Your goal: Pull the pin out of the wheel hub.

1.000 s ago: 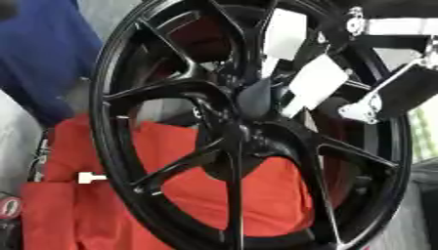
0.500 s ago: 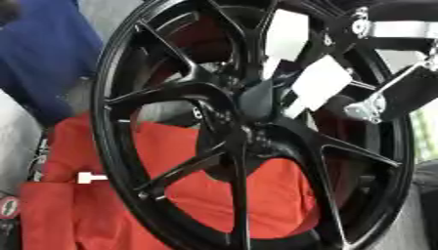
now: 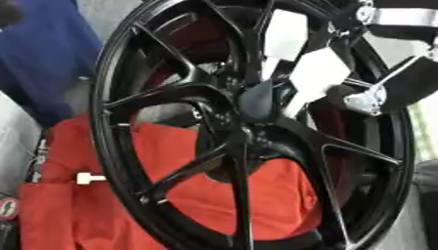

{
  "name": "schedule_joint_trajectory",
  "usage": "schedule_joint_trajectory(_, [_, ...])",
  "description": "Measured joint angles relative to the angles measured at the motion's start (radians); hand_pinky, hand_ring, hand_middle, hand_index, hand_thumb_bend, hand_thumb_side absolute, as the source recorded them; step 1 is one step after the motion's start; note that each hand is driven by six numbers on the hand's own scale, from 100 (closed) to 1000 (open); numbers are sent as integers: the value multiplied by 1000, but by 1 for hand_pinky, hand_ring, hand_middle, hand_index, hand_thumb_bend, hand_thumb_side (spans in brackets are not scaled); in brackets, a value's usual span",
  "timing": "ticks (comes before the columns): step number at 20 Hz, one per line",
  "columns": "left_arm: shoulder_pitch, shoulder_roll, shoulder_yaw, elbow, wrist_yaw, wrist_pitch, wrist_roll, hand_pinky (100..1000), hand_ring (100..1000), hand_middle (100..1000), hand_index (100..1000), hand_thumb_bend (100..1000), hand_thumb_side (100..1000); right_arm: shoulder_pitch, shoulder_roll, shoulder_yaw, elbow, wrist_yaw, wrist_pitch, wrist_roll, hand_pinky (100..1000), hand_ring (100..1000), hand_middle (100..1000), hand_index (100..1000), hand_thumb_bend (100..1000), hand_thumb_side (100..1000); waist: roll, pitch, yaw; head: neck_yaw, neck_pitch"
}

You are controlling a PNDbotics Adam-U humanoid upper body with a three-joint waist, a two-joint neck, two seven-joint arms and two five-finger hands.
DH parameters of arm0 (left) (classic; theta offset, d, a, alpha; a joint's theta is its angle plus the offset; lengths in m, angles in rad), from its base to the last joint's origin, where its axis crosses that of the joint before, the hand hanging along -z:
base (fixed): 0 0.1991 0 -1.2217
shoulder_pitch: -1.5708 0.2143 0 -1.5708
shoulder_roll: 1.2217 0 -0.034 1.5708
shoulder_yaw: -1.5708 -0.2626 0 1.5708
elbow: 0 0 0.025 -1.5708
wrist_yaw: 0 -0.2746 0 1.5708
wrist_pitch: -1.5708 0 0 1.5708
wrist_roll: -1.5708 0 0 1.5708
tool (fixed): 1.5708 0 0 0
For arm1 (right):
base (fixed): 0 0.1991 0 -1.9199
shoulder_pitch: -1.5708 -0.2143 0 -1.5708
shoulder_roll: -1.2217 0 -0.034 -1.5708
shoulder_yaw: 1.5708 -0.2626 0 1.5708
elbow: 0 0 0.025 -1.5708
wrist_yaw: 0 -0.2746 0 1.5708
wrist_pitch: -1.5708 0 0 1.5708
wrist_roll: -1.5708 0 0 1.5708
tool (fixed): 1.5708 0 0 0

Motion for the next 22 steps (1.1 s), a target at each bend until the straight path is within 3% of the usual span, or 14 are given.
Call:
schedule_joint_trajectory(6, [2,0,0,0,0,2,2,836,692,610,785,100,620,-15,1,-7,0,-9,21,-21,788,655,290,382,275,100,-2,0,-6,-1,1])
schedule_joint_trajectory(10, [11,0,0,0,0,3,3,837,693,611,785,100,619,-18,-1,-40,0,-20,20,-20,792,650,283,371,279,100,-2,-5,-21,2,5])
schedule_joint_trajectory(17, [25,0,1,0,0,5,11,837,693,612,785,100,616,33,-67,-196,0,-32,26,-26,799,641,266,357,266,100,1,-29,-54,21,19])
schedule_joint_trajectory(22, [32,0,6,0,0,2,18,838,694,613,786,100,614,162,-142,-331,0,-6,50,-50,806,656,282,372,247,100,21,-35,-75,36,19])
